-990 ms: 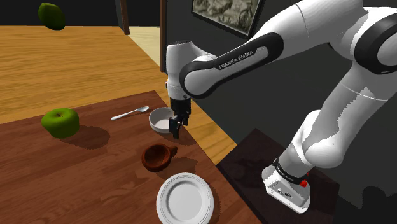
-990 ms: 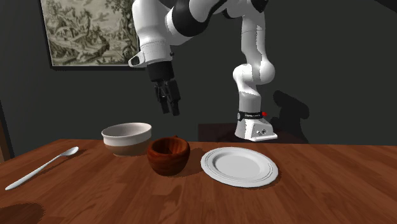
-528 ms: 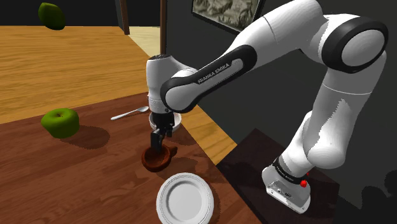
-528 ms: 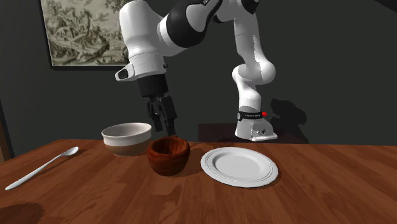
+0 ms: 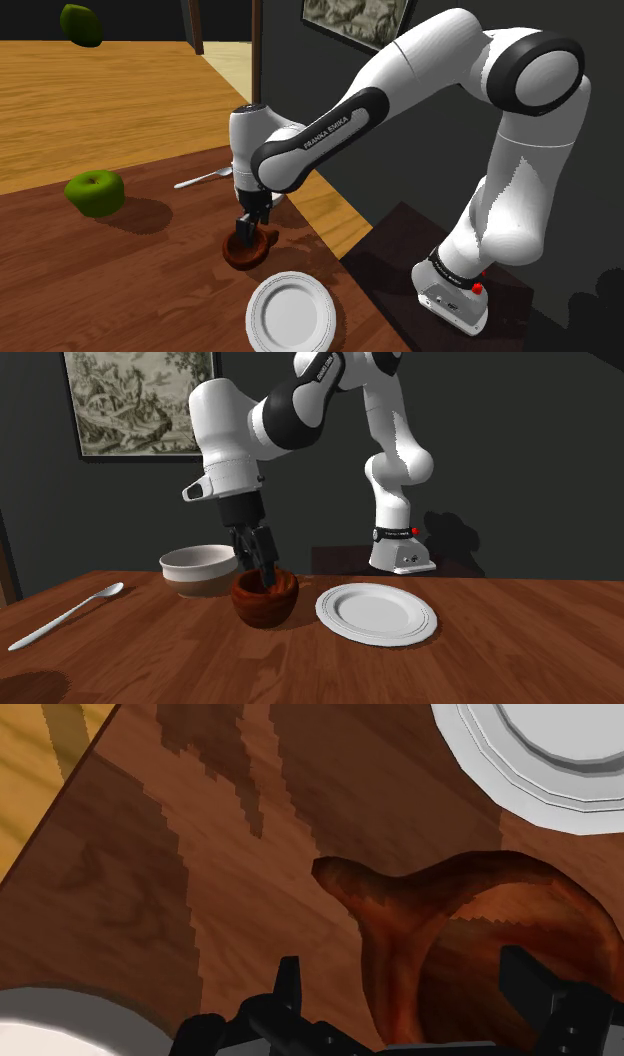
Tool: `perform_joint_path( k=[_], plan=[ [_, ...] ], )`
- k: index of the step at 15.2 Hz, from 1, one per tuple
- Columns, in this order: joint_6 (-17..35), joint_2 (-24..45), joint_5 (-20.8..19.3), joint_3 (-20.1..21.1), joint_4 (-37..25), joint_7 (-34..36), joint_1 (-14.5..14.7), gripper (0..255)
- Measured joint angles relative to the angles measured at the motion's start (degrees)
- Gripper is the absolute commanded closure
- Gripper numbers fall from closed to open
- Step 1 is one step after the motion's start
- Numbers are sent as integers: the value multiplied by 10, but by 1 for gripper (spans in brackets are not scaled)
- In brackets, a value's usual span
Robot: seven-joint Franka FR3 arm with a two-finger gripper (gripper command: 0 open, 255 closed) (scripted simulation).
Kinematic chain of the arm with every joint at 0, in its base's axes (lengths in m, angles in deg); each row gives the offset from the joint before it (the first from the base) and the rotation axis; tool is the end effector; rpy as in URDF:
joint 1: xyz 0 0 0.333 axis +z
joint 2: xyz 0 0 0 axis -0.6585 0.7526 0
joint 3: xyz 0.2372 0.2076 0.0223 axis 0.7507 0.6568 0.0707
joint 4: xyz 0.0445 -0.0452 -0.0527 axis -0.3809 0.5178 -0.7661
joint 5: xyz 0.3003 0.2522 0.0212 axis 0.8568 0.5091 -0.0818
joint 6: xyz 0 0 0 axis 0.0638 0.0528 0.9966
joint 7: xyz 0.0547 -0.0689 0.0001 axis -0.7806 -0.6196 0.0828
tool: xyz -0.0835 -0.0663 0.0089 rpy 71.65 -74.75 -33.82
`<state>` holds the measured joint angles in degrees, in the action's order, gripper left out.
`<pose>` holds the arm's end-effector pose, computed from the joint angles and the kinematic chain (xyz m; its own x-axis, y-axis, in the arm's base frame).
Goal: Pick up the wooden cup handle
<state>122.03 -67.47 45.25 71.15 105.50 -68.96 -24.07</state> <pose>0.4509 0.3524 0.2727 0.8704 0.4713 -0.1422 0.4508 -0.8792 -0.1546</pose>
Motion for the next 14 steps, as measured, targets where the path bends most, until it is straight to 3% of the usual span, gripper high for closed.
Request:
perform_joint_path(
  k=[14],
  plan=[
    [-17,-14,4,2,-4,-2,-3,255]
  ],
)
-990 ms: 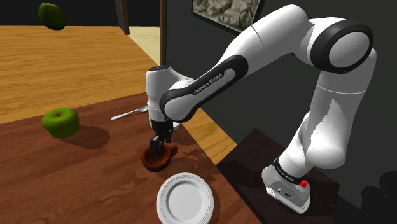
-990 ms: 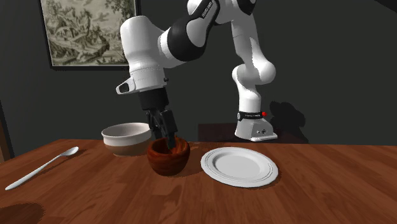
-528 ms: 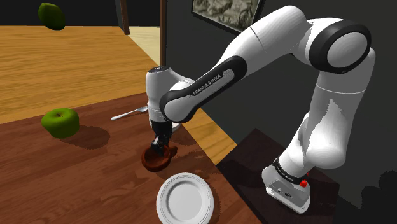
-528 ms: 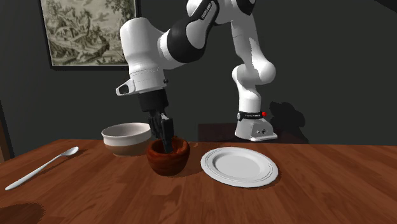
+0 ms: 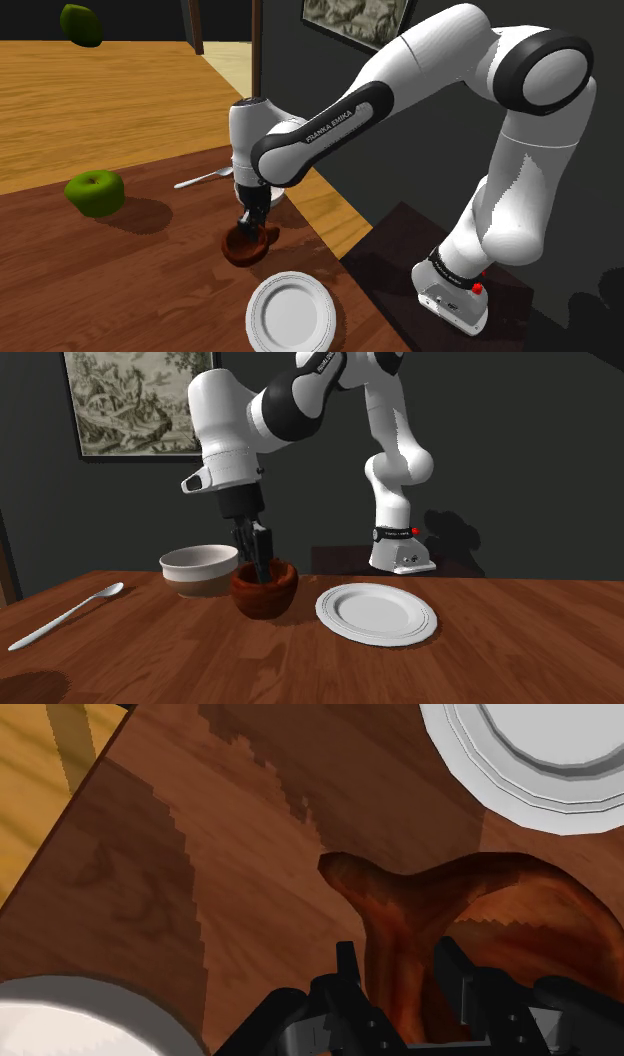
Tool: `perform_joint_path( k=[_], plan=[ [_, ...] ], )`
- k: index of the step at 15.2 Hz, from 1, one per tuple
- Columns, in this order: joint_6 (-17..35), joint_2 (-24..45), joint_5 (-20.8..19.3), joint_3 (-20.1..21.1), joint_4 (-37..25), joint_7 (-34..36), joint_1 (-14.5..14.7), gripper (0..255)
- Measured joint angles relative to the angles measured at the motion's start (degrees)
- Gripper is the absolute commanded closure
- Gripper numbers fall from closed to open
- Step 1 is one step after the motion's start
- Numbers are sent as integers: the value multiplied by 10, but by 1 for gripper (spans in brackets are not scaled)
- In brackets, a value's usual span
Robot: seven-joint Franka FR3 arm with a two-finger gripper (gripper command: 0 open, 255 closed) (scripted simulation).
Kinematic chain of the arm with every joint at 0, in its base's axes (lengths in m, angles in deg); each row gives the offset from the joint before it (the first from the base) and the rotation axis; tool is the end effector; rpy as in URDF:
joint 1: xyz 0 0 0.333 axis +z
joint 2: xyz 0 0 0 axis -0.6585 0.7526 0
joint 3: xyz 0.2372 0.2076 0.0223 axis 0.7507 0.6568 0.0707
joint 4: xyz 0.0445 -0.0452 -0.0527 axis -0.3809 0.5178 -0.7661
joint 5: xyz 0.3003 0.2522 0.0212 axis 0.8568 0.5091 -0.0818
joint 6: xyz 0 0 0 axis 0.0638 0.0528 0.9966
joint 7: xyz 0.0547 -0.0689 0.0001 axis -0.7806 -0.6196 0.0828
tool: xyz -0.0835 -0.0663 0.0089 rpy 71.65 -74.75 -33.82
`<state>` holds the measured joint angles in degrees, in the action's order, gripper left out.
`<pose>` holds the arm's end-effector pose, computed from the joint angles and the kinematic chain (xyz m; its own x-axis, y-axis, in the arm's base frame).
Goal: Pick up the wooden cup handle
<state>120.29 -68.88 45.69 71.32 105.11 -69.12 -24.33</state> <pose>0.4514 0.3517 0.2866 0.8705 0.4713 -0.1420 0.4508 -0.8792 -0.1546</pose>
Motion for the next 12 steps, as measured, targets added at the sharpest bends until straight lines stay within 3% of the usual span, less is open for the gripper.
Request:
perform_joint_path(
  k=[12],
  plan=[
    [-77,-52,16,6,-28,0,-6,255]
  ],
)
